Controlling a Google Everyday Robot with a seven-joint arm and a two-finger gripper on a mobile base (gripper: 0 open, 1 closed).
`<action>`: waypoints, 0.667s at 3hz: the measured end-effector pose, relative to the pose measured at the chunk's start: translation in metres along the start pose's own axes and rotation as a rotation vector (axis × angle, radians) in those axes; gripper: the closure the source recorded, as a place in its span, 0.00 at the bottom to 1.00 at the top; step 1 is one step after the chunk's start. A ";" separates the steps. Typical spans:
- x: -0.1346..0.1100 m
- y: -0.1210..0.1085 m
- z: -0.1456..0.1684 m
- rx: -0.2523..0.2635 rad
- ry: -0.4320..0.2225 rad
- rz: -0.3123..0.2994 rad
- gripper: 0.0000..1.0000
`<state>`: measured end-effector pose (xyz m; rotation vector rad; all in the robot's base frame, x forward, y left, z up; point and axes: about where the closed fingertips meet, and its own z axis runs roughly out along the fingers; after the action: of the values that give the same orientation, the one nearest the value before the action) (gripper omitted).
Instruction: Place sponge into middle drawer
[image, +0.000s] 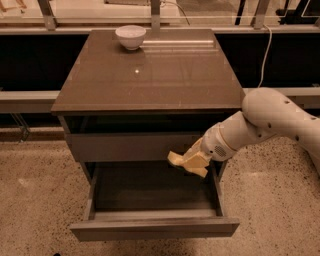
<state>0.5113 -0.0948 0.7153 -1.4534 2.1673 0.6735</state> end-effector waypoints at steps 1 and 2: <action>0.024 -0.027 0.043 0.049 -0.077 0.022 1.00; 0.042 -0.049 0.057 0.046 -0.162 0.076 1.00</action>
Offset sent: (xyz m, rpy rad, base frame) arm 0.0496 -0.0320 -0.0963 0.2752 0.0132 -0.1656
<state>0.5472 -0.1065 0.6381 -1.2541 2.1070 0.7356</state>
